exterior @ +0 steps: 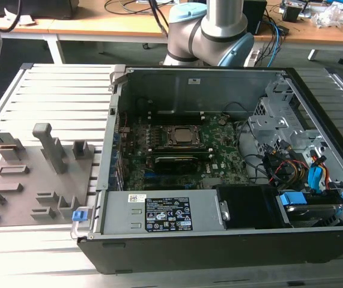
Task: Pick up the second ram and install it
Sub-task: 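Pick up the second ram and move it above second insertion slot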
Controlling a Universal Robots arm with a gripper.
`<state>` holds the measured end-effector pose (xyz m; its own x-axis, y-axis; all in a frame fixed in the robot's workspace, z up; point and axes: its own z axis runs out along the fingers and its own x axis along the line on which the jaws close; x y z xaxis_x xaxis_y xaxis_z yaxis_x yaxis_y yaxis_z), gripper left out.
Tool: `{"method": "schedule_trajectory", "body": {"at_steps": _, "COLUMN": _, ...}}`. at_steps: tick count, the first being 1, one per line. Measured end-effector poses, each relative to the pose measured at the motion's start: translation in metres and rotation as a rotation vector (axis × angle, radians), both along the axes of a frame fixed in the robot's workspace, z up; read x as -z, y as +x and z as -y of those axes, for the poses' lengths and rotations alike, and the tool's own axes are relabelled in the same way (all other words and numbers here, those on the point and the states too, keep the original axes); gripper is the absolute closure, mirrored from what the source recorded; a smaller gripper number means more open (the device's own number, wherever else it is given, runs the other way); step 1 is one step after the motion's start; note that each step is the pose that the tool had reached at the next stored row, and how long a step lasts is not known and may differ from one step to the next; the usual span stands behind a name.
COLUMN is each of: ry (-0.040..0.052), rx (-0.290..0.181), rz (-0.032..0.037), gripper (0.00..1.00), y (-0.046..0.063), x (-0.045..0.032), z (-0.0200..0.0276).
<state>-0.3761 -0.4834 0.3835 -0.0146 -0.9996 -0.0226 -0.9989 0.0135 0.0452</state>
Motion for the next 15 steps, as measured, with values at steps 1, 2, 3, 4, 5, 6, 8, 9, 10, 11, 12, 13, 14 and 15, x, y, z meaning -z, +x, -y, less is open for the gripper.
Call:
{"method": "schedule_trajectory", "body": {"at_steps": 1, "ry": 0.0, "rx": 0.0, "rz": -0.0001, "gripper": 0.86, "y": 0.0, "x": -0.0024, "z": 0.0}}
{"method": "schedule_trajectory", "body": {"at_steps": 2, "ry": 0.0, "rx": 0.0, "rz": 0.0, "gripper": 0.86, "y": 0.0, "x": -0.0051, "z": 0.0}}
{"method": "schedule_trajectory", "body": {"at_steps": 3, "ry": 0.0, "rx": 0.0, "rz": 0.0, "gripper": 0.86, "y": 0.0, "x": -0.0065, "z": 0.0}}
{"method": "schedule_trajectory", "body": {"at_steps": 4, "ry": 0.0, "rx": 0.0, "rz": 0.0, "gripper": 0.86, "y": 0.0, "x": -0.0082, "z": 0.0}}
{"method": "schedule_trajectory", "body": {"at_steps": 5, "ry": 0.0, "rx": 0.0, "rz": 0.0, "gripper": 0.86, "y": 0.0, "x": -0.0101, "z": 0.0}}
{"method": "schedule_trajectory", "body": {"at_steps": 6, "ry": 0.0, "rx": 0.0, "rz": -0.0001, "gripper": 0.86, "y": 0.0, "x": -0.0113, "z": -0.0001}}
{"method": "schedule_trajectory", "body": {"at_steps": 8, "ry": 0.0, "rx": 0.0, "rz": 0.0, "gripper": 0.86, "y": 0.0, "x": -0.0156, "z": -0.0001}}
{"method": "schedule_trajectory", "body": {"at_steps": 9, "ry": 0.0, "rx": 0.0, "rz": 0.0, "gripper": 0.86, "y": 0.0, "x": -0.0167, "z": -0.0001}}
{"method": "schedule_trajectory", "body": {"at_steps": 10, "ry": 0.0, "rx": 0.0, "rz": 0.0, "gripper": 0.86, "y": 0.0, "x": -0.018, "z": -0.0002}}
{"method": "schedule_trajectory", "body": {"at_steps": 11, "ry": 0.0, "rx": 0.0, "rz": -0.0001, "gripper": 0.86, "y": 0.0, "x": -0.0192, "z": -0.0002}}
{"method": "schedule_trajectory", "body": {"at_steps": 12, "ry": 0.0, "rx": 0.0, "rz": 0.0, "gripper": 0.86, "y": 0.0, "x": -0.0205, "z": -0.0002}}
{"method": "schedule_trajectory", "body": {"at_steps": 13, "ry": 0.0, "rx": 0.0, "rz": 0.0, "gripper": 0.86, "y": 0.0, "x": -0.0217, "z": -0.0002}}
{"method": "schedule_trajectory", "body": {"at_steps": 14, "ry": 0.0, "rx": 0.0, "rz": -0.0001, "gripper": 0.86, "y": 0.0, "x": -0.0249, "z": -0.0003}}
{"method": "schedule_trajectory", "body": {"at_steps": 15, "ry": 0.0, "rx": 0.0, "rz": 0.0, "gripper": 0.86, "y": 0.0, "x": -0.0263, "z": -0.0003}}
